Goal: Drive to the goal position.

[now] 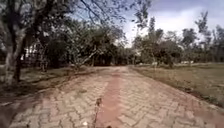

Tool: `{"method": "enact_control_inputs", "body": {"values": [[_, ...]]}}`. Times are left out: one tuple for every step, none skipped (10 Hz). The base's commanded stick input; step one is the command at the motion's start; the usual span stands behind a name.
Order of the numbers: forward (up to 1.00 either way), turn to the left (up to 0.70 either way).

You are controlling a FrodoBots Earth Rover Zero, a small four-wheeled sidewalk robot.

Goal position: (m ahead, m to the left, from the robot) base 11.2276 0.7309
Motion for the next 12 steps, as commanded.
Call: {"method": "enact_control_inputs", "body": {"values": [[0.85,0.0],[0.85,0.0],[0.85,0.0],[0.85,0.0],[0.85,0.0],[0.85,0.0],[0.85,0.0],[0.85,0.0],[0.85,0.0],[0.85,0.0],[0.85,0.0],[0.85,0.0]]}}
